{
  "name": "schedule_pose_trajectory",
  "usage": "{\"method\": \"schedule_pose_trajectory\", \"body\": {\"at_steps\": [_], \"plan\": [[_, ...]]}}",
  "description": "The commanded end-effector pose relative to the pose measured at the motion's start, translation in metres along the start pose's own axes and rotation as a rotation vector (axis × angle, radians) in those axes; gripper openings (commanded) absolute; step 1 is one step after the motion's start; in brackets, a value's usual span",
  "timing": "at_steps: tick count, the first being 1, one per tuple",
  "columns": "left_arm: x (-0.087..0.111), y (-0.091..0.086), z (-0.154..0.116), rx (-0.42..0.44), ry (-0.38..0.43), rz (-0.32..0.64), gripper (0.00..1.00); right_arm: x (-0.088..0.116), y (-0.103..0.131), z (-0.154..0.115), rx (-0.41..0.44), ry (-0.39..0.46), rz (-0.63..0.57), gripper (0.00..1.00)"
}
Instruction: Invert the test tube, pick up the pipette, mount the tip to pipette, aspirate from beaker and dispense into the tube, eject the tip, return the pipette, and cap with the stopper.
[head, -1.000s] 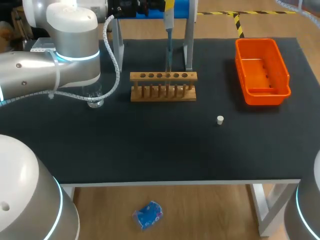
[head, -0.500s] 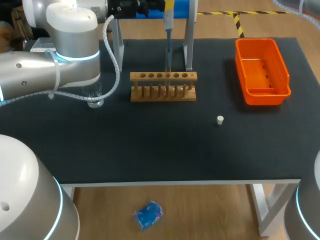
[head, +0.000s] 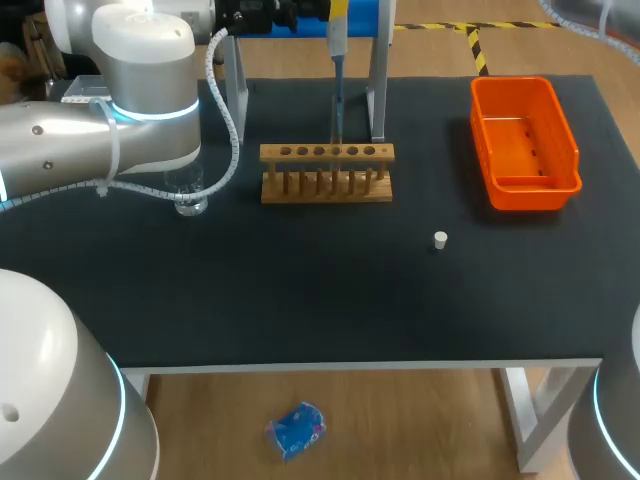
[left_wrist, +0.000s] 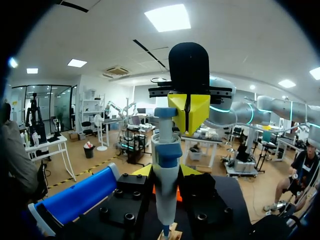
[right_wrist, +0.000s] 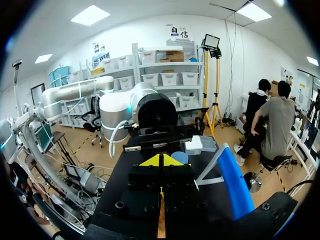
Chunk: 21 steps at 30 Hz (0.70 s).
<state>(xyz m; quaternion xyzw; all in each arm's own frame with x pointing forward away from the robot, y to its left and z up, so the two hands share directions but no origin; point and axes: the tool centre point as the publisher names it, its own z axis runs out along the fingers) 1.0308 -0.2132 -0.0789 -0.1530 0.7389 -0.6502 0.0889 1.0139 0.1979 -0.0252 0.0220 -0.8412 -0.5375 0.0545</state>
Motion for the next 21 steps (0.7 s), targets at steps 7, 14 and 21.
{"method": "schedule_pose_trajectory", "body": {"at_steps": [7, 14, 21], "plan": [[0.000, 0.000, 0.000, 0.001, 0.001, 0.000, 0.00, 0.003, 0.014, -0.009, -0.013, -0.016, -0.029, 0.00], [0.000, 0.000, 0.000, 0.001, 0.001, 0.000, 0.00, -0.004, 0.018, -0.009, -0.017, -0.024, -0.038, 0.00], [0.000, 0.000, 0.000, 0.001, 0.001, 0.000, 0.00, -0.013, 0.019, -0.006, -0.013, -0.031, -0.041, 0.00]]}}
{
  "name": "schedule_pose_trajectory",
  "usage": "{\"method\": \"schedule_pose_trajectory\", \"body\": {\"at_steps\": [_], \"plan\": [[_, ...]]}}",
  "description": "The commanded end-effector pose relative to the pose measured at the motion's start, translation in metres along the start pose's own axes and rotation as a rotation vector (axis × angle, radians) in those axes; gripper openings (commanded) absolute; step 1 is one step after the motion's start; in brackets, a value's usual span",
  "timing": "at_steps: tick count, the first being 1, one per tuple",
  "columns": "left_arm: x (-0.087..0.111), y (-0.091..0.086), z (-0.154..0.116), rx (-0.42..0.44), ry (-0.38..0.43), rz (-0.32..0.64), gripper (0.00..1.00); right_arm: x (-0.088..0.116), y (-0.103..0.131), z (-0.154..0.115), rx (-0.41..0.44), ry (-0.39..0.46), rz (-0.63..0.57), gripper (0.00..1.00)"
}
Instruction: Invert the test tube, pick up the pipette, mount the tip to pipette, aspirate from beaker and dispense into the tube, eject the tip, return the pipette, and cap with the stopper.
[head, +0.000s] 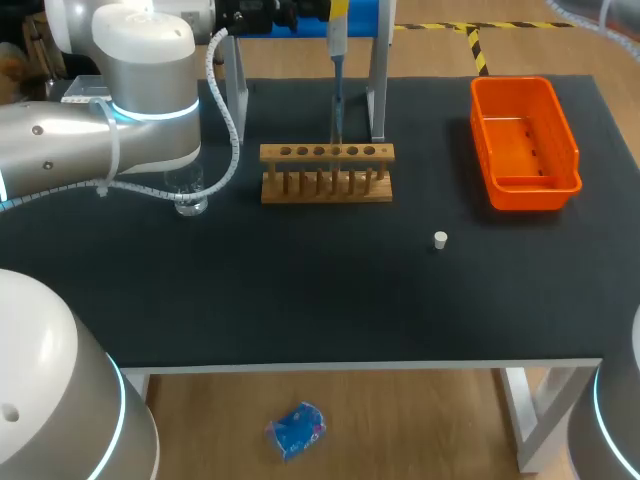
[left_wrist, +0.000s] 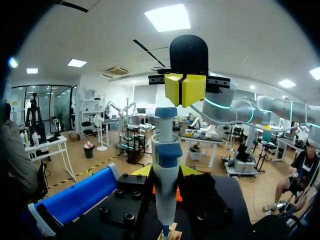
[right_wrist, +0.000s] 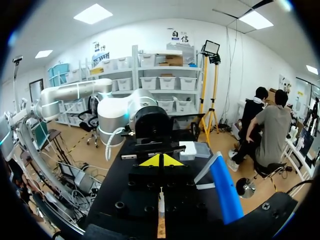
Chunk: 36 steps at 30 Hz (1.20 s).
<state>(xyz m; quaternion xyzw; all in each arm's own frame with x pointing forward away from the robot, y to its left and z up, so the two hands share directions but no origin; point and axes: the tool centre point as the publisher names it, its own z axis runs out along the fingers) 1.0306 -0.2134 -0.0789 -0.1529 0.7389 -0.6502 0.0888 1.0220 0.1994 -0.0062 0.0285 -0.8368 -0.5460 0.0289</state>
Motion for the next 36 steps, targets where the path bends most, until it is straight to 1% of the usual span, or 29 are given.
{"method": "schedule_pose_trajectory", "body": {"at_steps": [1, 4, 9, 22, 36], "plan": [[0.000, 0.000, 0.000, 0.001, 0.000, 0.000, 0.00, -0.008, 0.001, 0.002, 0.005, 0.004, -0.002, 0.00], [0.000, 0.000, 0.000, 0.001, 0.000, 0.000, 0.00, -0.011, 0.001, 0.002, 0.006, 0.001, -0.003, 0.00], [0.000, 0.000, 0.000, 0.001, 0.000, 0.000, 0.00, -0.012, -0.002, 0.004, 0.009, 0.003, 0.001, 0.00], [0.000, 0.000, 0.000, 0.001, 0.000, 0.000, 0.00, -0.002, -0.012, 0.004, 0.013, 0.013, 0.021, 0.00], [0.000, 0.000, 0.000, 0.001, 0.000, 0.000, 0.00, 0.004, -0.022, 0.008, 0.006, 0.025, 0.048, 0.00]]}}
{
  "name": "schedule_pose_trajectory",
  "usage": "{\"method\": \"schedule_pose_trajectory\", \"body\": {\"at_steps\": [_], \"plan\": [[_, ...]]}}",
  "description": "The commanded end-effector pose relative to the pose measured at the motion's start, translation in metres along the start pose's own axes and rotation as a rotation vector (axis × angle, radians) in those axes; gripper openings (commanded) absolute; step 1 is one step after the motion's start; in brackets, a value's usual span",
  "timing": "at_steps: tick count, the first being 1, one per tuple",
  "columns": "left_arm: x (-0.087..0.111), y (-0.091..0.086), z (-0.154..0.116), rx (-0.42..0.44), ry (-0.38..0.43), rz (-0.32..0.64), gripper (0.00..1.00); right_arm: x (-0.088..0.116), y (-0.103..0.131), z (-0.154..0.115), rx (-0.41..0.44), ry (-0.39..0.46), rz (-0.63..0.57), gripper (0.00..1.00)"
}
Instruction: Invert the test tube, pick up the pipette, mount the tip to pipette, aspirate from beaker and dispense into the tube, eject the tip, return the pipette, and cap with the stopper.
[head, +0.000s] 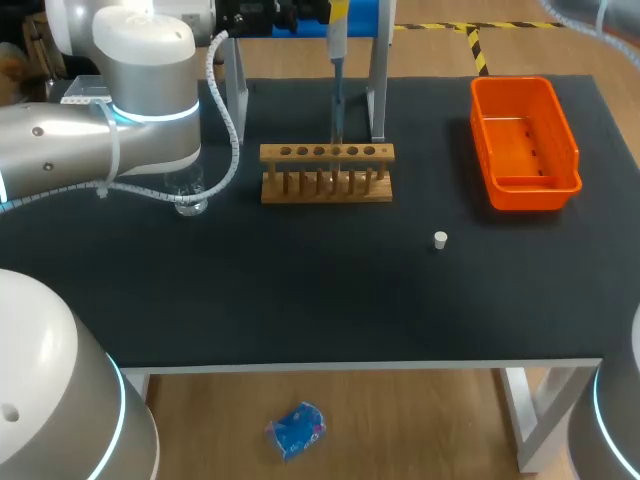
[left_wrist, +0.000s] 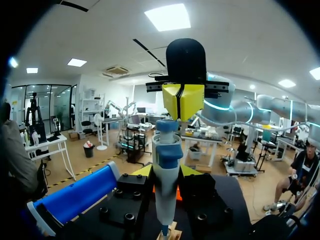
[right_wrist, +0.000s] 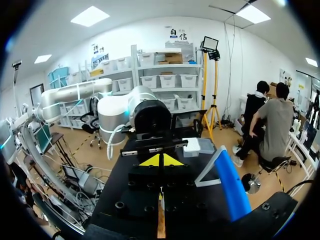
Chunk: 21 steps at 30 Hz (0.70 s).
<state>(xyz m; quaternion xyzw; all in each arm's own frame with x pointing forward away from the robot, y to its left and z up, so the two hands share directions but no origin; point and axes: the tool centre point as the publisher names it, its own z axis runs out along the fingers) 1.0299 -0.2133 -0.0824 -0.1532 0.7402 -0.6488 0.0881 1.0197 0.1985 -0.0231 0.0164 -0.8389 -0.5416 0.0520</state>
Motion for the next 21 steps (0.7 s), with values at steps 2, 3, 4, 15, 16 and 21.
{"method": "schedule_pose_trajectory", "body": {"at_steps": [2, 3, 4, 15, 16, 21], "plan": [[-0.0007, -0.0035, -0.0003, 0.005, 0.000, 0.001, 0.00, 0.0018, -0.0071, 0.0025, -0.001, 0.000, 0.004, 0.00], [-0.0007, -0.0035, -0.0003, 0.005, 0.000, 0.001, 0.00, 0.0017, -0.0073, 0.0026, -0.001, 0.001, 0.005, 0.00], [-0.0007, -0.0035, -0.0003, 0.005, 0.000, 0.001, 0.00, 0.0016, -0.0075, 0.0026, -0.001, 0.001, 0.006, 0.00], [-0.0007, -0.0035, -0.0003, 0.005, 0.000, 0.001, 0.00, 0.0027, -0.0071, 0.0018, -0.005, 0.000, 0.007, 0.00], [-0.0007, -0.0035, -0.0003, 0.005, 0.000, 0.001, 0.00, 0.0031, -0.0064, 0.0015, -0.006, -0.001, 0.006, 0.00], [-0.0007, -0.0035, -0.0003, 0.005, 0.000, 0.001, 0.00, 0.0052, -0.0015, -0.0012, -0.010, -0.003, -0.004, 0.00]]}}
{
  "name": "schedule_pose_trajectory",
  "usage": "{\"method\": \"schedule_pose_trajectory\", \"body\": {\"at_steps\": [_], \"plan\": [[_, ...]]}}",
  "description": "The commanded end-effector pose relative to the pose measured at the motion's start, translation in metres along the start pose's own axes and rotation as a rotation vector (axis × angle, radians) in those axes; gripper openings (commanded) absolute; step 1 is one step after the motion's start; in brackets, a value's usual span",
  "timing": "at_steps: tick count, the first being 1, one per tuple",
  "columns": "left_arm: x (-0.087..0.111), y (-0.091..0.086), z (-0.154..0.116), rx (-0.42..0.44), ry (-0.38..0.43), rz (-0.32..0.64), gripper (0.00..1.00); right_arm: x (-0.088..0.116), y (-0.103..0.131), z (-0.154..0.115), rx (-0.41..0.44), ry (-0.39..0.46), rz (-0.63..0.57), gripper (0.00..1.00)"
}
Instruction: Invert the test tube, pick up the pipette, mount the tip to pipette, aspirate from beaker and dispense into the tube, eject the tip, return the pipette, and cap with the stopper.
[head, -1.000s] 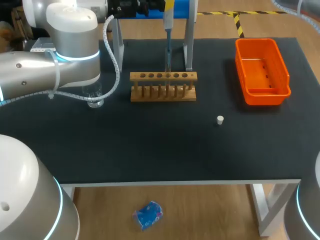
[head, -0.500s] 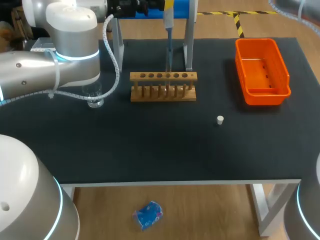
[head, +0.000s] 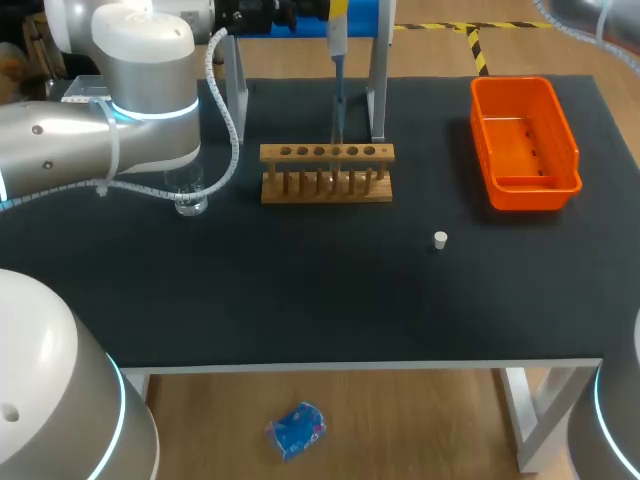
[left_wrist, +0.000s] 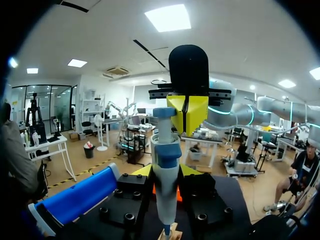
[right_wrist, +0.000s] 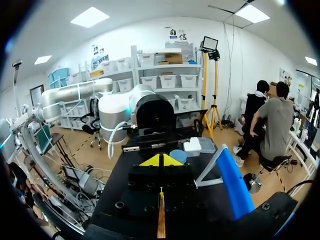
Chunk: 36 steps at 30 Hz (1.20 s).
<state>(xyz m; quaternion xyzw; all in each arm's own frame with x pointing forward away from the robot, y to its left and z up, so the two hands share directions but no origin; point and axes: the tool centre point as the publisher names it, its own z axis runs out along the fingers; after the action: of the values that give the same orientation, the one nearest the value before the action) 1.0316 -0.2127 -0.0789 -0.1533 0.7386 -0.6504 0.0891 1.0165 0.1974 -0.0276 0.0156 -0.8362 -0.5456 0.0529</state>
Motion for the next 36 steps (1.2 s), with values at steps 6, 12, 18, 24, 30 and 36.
{"method": "schedule_pose_trajectory", "body": {"at_steps": [6, 12, 18, 24, 30, 36], "plan": [[0.001, 0.000, 0.000, 0.001, 0.001, 0.001, 0.00, 0.006, 0.016, -0.009, -0.020, -0.010, -0.034, 0.00], [0.001, 0.000, 0.000, 0.001, 0.001, 0.001, 0.00, 0.003, 0.024, -0.012, -0.027, -0.018, -0.055, 0.00], [0.001, 0.000, 0.000, 0.001, 0.001, 0.001, 0.00, -0.002, 0.024, -0.009, -0.024, -0.020, -0.058, 0.00], [0.001, 0.000, 0.000, 0.001, 0.001, 0.001, 0.00, -0.007, 0.024, -0.006, -0.019, -0.022, -0.059, 0.00], [0.001, 0.000, 0.000, 0.001, 0.001, 0.001, 0.00, -0.017, 0.020, -0.004, -0.007, -0.034, -0.049, 0.00], [0.001, 0.000, 0.000, 0.001, 0.001, 0.001, 0.00, -0.018, 0.020, -0.003, -0.004, -0.032, -0.049, 0.00]]}}
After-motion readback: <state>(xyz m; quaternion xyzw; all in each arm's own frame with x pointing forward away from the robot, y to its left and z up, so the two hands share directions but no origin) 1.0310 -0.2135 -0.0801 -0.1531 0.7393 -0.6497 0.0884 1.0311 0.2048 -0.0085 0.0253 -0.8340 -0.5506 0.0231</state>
